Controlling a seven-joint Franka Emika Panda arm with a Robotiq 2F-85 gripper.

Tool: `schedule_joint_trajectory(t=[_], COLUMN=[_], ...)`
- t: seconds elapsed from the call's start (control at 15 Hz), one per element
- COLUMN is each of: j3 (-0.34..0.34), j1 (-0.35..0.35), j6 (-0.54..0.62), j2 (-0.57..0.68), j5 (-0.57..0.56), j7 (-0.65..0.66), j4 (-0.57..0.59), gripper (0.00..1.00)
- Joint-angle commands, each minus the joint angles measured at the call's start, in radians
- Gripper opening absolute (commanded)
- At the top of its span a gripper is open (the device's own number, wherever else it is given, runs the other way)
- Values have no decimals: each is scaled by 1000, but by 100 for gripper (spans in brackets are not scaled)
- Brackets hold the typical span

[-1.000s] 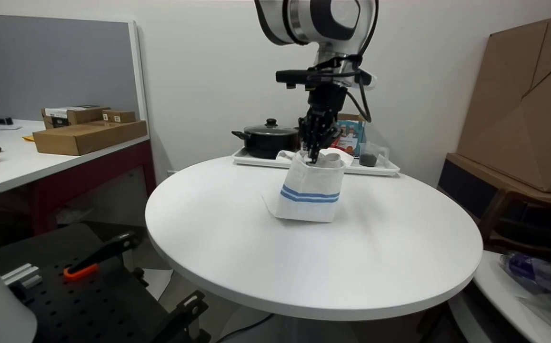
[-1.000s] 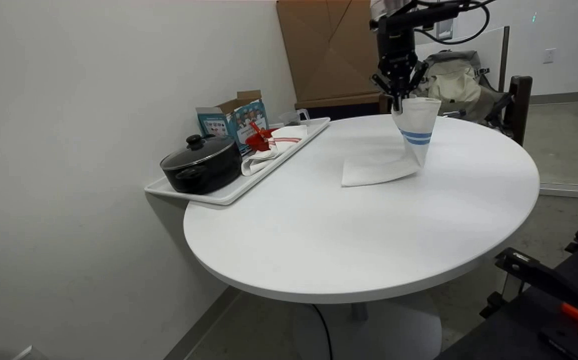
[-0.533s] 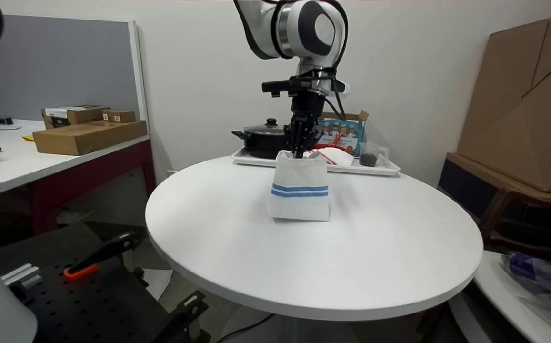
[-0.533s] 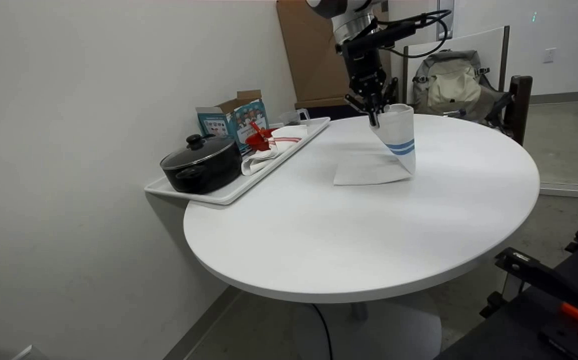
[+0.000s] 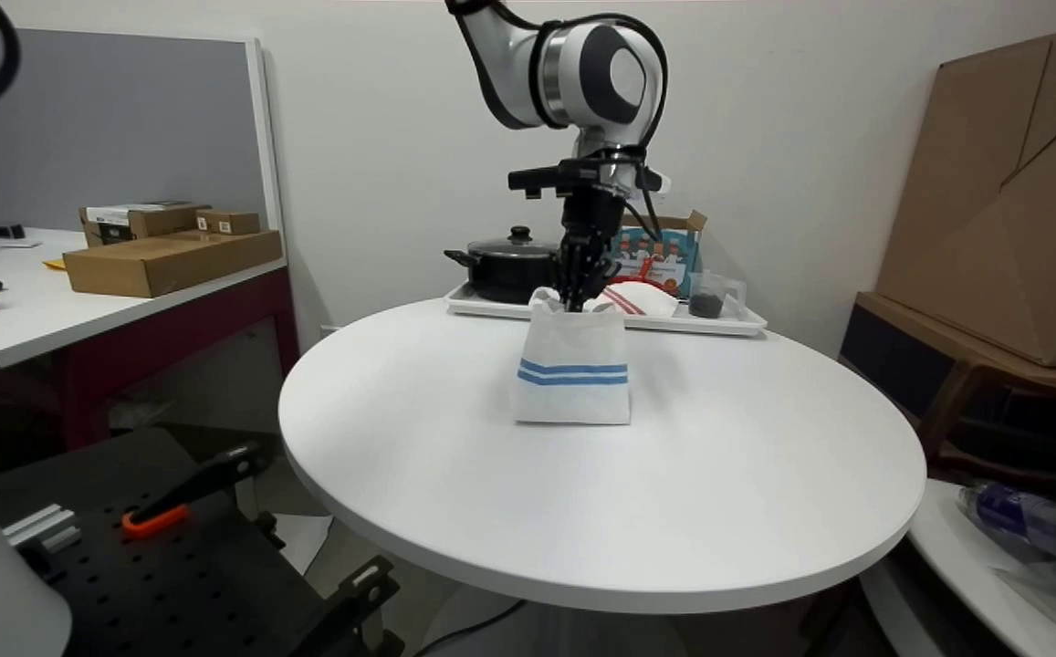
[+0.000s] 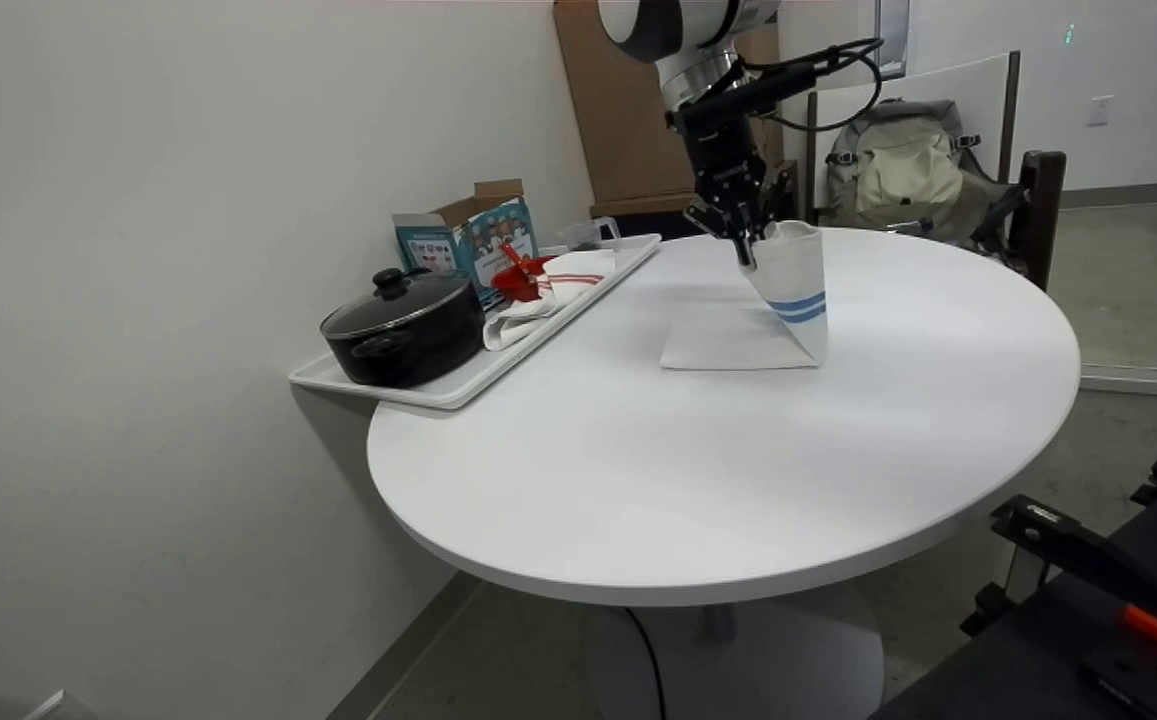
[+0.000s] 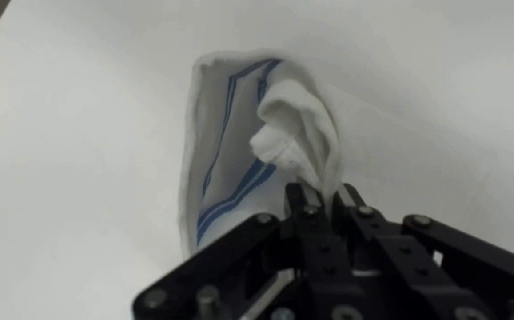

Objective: Fold the tea towel on the table

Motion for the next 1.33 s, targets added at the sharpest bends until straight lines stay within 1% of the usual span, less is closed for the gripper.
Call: schedule_joint_trajectory(t=[0.0,0.33,0.73,0.8,0.87,1.07,1.27], j3=[3,13,18,19,19,22,25], j1=[-8,-9,-5,-4,-4,-5,-7], j6=[18,90,77,79,82,89,101], j2=[101,204,248,247,248,252,257], j5=[7,29,21,22,20,16,14], j7=[14,2,-16,-15,-18,-31,-52], j4=[81,150,262,274,286,314,331], gripper=[2,2,2,34,35,55,77])
